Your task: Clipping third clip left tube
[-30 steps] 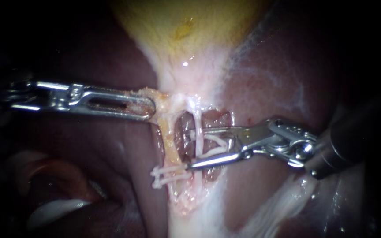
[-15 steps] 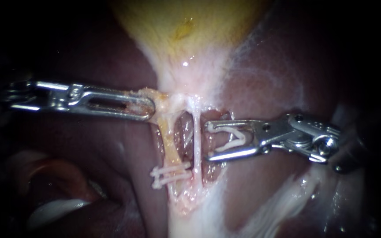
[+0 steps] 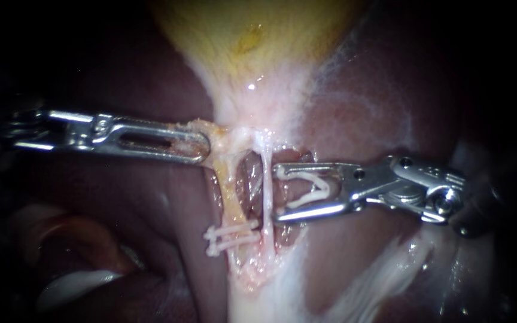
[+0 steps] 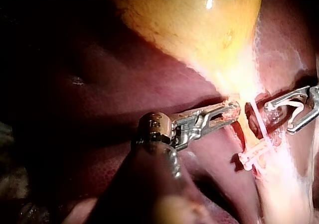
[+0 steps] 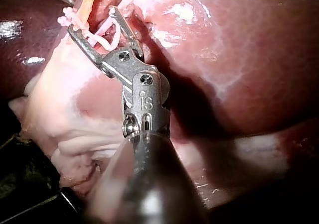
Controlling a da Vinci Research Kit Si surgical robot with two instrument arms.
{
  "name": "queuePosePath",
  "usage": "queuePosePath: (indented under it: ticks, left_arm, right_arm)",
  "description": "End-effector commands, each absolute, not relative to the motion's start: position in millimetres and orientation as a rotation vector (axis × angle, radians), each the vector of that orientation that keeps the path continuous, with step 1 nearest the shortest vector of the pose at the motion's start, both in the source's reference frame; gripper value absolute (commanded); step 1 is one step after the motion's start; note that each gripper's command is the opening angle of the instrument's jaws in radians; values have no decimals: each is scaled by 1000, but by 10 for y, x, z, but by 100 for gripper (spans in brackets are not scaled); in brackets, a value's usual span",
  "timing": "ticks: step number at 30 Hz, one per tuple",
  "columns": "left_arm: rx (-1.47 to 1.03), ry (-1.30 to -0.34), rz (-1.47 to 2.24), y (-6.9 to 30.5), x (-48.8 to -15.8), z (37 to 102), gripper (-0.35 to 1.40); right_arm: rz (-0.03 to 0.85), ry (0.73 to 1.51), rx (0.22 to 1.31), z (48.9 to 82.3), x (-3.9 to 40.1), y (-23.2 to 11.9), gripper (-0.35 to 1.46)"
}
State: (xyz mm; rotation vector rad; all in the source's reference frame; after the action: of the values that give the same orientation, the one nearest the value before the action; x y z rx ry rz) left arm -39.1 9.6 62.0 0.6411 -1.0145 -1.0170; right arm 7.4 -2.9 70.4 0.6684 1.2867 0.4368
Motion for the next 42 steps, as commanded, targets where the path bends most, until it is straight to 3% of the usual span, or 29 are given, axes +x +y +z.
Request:
queuePosePath:
  ticks: [1,22,42]
  left_arm:
    - [641,-1015,-1017,96,-391,620,-35]
    - [640,-1014,-1019,93,-393,616,-35]
    - [638,-1014,-1020,92,-396,616,-35]
  right_arm:
    - [432,1279,671,708,77,-32,49]
    - [386,1272,669,756,129,-54,49]
    - [419,1323,768,753,184,-51,49]
